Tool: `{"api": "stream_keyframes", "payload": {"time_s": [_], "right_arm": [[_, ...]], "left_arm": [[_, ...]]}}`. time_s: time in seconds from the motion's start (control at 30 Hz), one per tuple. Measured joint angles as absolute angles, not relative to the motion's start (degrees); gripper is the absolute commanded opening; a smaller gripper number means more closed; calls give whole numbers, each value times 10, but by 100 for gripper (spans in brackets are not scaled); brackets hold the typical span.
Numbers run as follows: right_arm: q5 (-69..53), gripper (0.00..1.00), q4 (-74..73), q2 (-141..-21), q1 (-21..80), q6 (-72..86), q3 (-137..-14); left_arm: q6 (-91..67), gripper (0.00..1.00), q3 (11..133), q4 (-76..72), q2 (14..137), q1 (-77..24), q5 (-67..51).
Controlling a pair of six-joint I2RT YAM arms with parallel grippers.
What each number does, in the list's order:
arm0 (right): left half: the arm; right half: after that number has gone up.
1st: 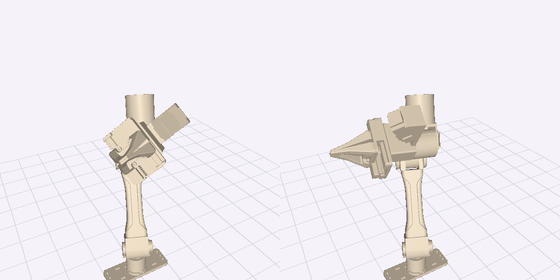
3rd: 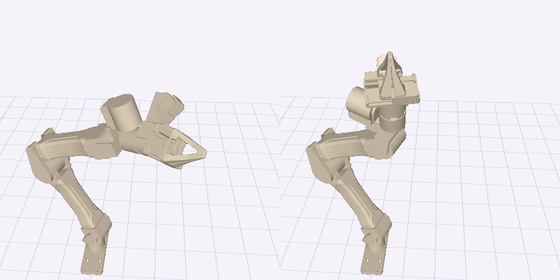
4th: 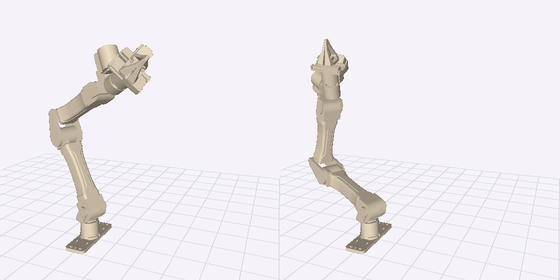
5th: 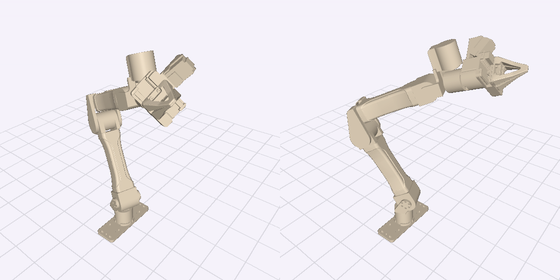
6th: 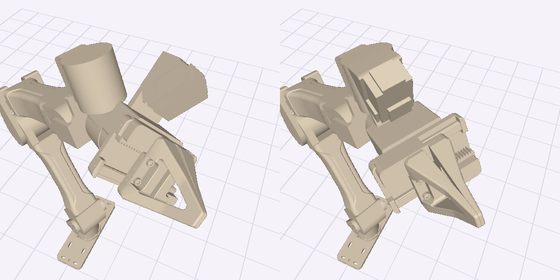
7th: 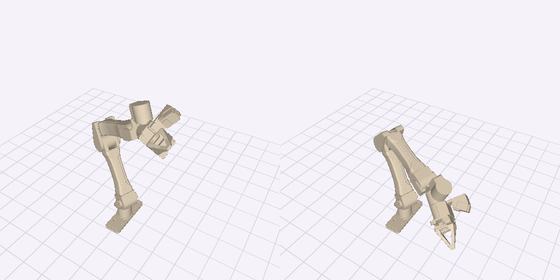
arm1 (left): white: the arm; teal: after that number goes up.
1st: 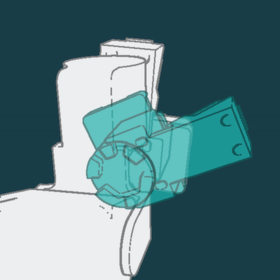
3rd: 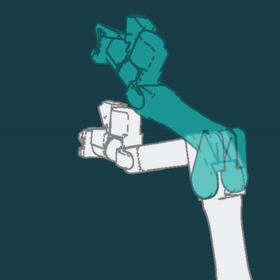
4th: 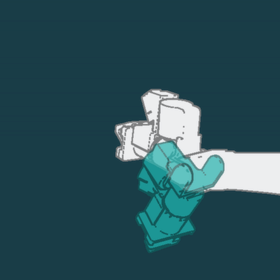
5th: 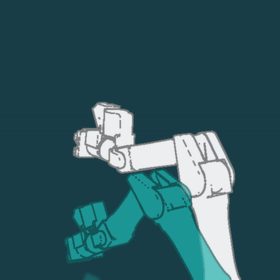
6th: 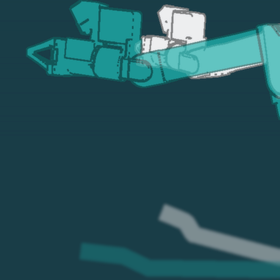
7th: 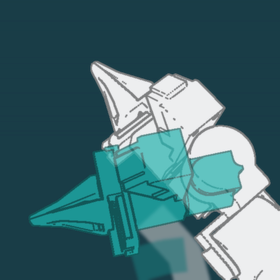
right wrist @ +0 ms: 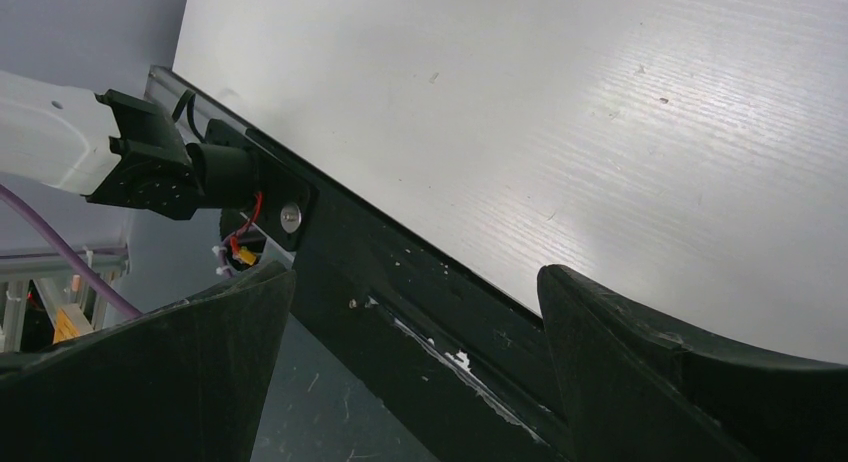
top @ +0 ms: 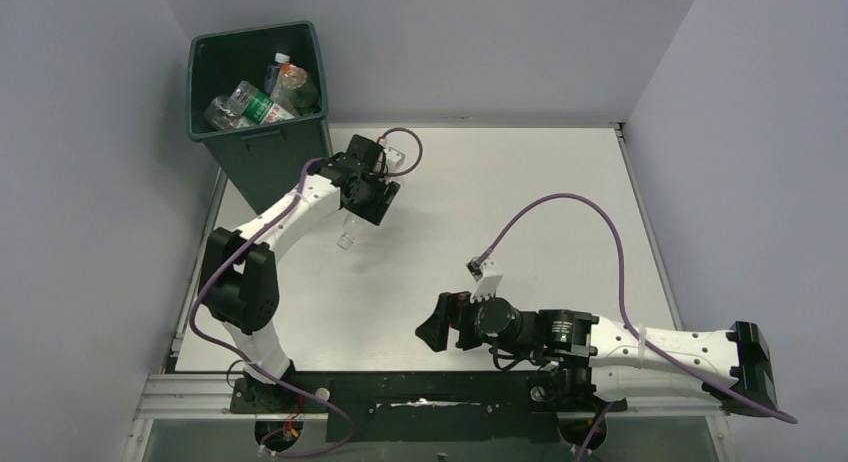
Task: Put the plastic bottles in the bin
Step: Pick up the plastic bottle at the center of the board, then place the plastic bottle in the trash bin.
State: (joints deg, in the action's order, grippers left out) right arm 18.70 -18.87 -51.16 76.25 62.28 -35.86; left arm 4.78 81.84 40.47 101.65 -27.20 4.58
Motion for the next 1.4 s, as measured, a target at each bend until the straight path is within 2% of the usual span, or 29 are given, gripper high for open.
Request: {"api": "stream_keyframes", "payload": {"time_s": [0.5,0.83,1.0,1.2,1.4], "right_arm": [[195,98,-180,-496,766,636,-340],[195,98,-175,-491,766,637,-337],[196,98,-176,-491,770,637,-337],[201,98,-180,-481,783,647,-337],[204,98,-185,-470,788,657,-334]], "left_arm": [[10,48,1049,487,967,-299,-11],[-36,57,1305,521,967,-287,-86],[-85,57,1378,486,964,-199,-130],[-157,56,1372,425,990,-23,-184],[-222,56,1363,333,1048,52,-224]]}}
